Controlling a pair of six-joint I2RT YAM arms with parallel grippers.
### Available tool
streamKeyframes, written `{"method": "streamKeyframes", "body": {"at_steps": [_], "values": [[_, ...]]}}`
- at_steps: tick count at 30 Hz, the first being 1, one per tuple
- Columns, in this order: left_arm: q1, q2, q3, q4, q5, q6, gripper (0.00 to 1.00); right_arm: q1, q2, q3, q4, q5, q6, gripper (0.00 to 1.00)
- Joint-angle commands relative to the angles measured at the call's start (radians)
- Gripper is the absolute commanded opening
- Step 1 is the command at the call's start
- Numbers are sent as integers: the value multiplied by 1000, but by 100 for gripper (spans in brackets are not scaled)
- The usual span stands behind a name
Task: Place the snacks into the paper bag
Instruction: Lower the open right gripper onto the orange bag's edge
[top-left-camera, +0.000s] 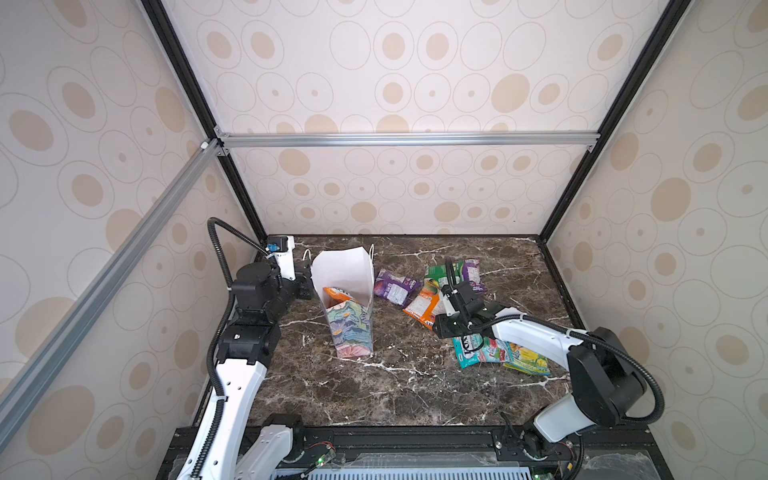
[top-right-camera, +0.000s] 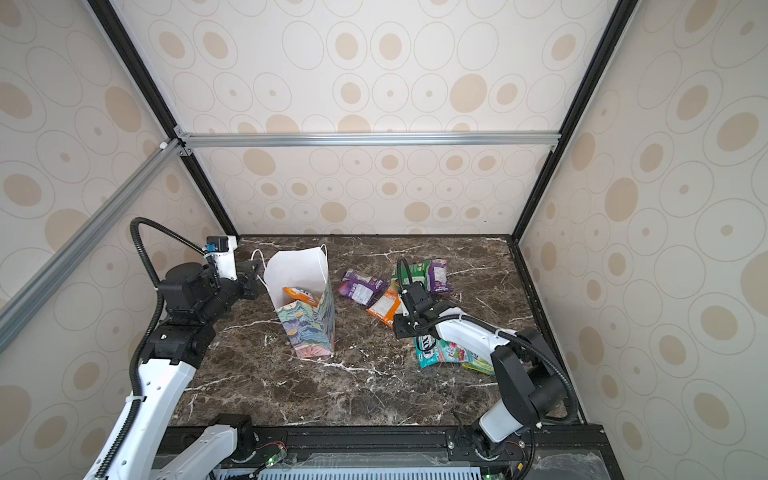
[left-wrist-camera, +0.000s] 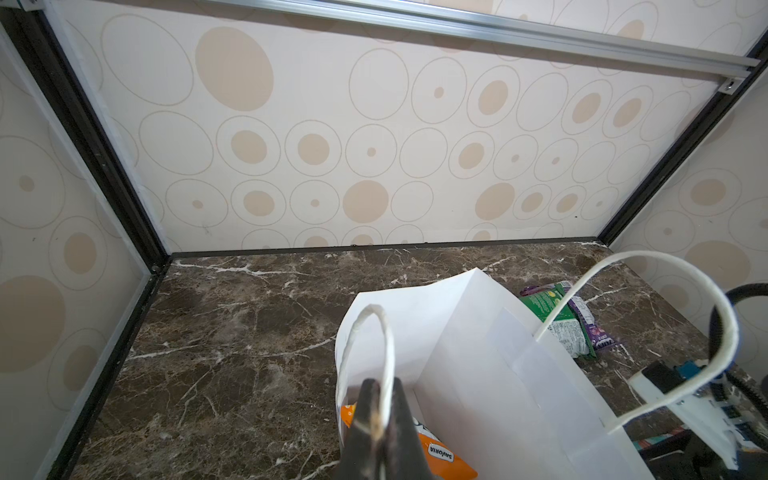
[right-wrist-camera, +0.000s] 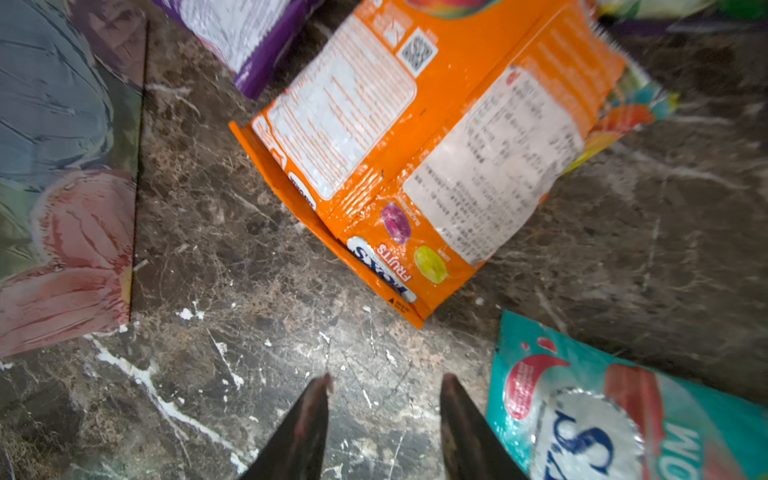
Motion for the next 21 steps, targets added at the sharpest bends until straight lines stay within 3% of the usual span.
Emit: {"method": "streamKeyframes", "body": {"at_steps": [1, 17, 21], "values": [[3, 1, 8, 9, 2, 3, 5, -7, 1, -36, 81, -35, 45, 47], [2, -2, 9, 6, -5, 5, 4, -40, 41, -118, 231, -50, 104, 49], [3, 0, 8, 7, -4, 4, 4, -60, 55, -140, 318, -118, 146, 50]]}}
